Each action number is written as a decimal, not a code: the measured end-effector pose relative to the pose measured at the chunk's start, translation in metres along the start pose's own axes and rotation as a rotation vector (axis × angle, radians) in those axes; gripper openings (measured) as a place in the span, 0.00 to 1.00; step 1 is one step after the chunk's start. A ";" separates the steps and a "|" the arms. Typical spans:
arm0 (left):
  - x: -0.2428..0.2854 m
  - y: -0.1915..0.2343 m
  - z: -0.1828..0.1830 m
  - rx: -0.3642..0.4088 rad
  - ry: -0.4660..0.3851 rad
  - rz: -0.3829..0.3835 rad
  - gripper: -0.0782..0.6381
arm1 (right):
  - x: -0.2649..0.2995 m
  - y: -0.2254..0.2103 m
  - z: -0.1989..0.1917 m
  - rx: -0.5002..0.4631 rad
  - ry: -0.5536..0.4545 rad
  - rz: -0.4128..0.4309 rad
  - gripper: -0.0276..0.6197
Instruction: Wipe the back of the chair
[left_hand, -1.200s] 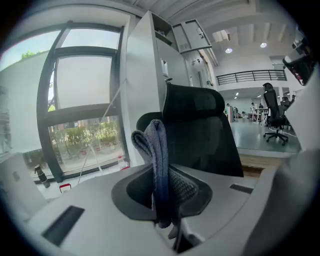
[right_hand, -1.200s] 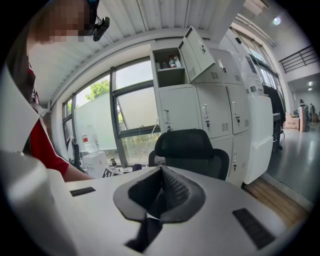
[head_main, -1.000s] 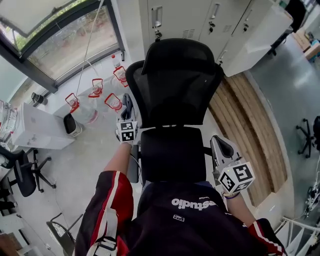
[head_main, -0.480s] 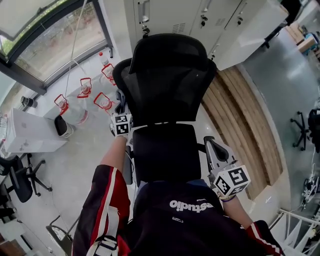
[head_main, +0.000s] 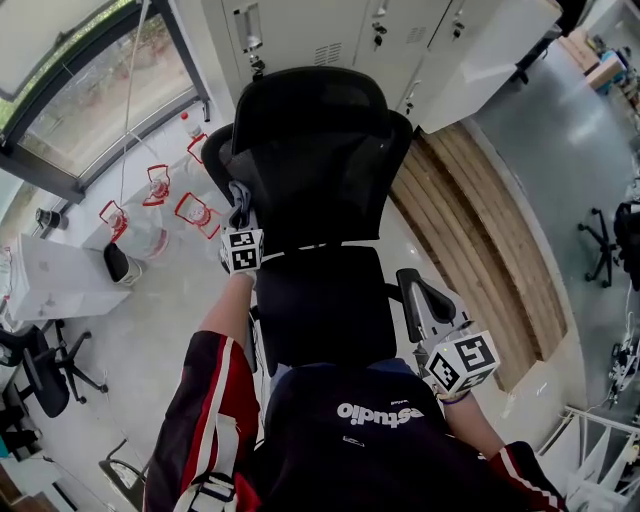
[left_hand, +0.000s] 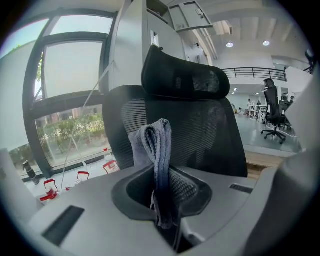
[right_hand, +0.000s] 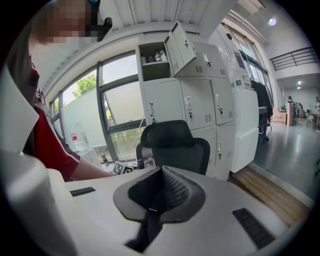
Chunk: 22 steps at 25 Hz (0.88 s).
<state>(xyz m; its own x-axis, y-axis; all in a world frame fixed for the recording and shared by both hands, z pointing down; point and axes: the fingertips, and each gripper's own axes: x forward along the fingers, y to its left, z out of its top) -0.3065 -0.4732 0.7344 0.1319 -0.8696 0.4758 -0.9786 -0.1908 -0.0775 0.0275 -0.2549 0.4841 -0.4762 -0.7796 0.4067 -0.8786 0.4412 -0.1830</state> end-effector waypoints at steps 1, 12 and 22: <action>0.002 -0.009 0.003 0.004 -0.001 -0.009 0.19 | -0.003 -0.005 -0.001 0.004 0.001 -0.004 0.07; 0.036 -0.125 0.037 0.044 -0.029 -0.094 0.19 | -0.046 -0.078 -0.009 0.038 0.011 -0.044 0.07; 0.078 -0.265 0.057 0.056 -0.021 -0.195 0.19 | -0.085 -0.170 -0.014 0.056 0.012 -0.096 0.07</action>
<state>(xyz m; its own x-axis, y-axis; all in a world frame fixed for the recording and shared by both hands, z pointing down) -0.0278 -0.5159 0.7423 0.3219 -0.8227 0.4686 -0.9238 -0.3813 -0.0348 0.2174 -0.2575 0.4931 -0.3896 -0.8117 0.4351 -0.9209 0.3389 -0.1924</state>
